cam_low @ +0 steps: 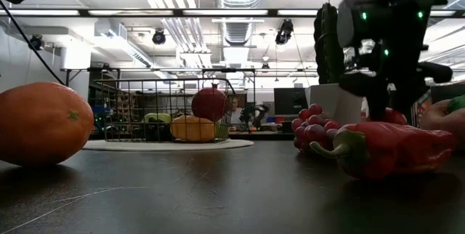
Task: Build produce basket
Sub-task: Put the top mango in the gold wire basket
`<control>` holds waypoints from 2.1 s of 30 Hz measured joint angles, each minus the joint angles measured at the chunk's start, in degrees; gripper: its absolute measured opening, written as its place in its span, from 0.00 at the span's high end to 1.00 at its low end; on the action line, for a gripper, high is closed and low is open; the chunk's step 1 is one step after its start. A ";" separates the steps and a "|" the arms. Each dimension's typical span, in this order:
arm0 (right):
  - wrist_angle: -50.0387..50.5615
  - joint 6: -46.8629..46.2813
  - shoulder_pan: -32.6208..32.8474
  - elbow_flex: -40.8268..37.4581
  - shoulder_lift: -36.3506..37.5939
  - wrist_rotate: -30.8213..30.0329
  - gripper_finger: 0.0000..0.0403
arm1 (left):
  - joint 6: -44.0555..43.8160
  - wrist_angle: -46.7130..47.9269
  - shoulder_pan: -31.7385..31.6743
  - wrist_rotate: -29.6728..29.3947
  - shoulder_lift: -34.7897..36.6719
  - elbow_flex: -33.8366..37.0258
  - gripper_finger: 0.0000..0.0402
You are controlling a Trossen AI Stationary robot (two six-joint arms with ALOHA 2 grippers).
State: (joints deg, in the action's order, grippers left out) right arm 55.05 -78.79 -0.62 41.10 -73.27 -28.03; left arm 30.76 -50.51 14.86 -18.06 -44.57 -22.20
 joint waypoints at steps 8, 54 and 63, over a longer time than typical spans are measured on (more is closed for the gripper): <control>-0.07 14.63 3.53 5.29 6.38 5.91 0.50 | -0.31 -0.05 0.01 0.00 -0.04 -0.02 0.35; -144.98 99.36 18.12 -5.38 -29.19 6.04 0.50 | -21.24 -19.00 0.38 7.51 -29.90 -7.33 0.32; -144.96 99.11 18.12 -5.49 -28.83 6.01 0.50 | -24.43 -17.55 -0.13 5.66 -33.80 -7.46 0.20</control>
State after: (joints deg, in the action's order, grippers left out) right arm -89.91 20.32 17.50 35.62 -102.09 -22.02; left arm 6.33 -68.06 14.73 -12.41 -78.38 -29.65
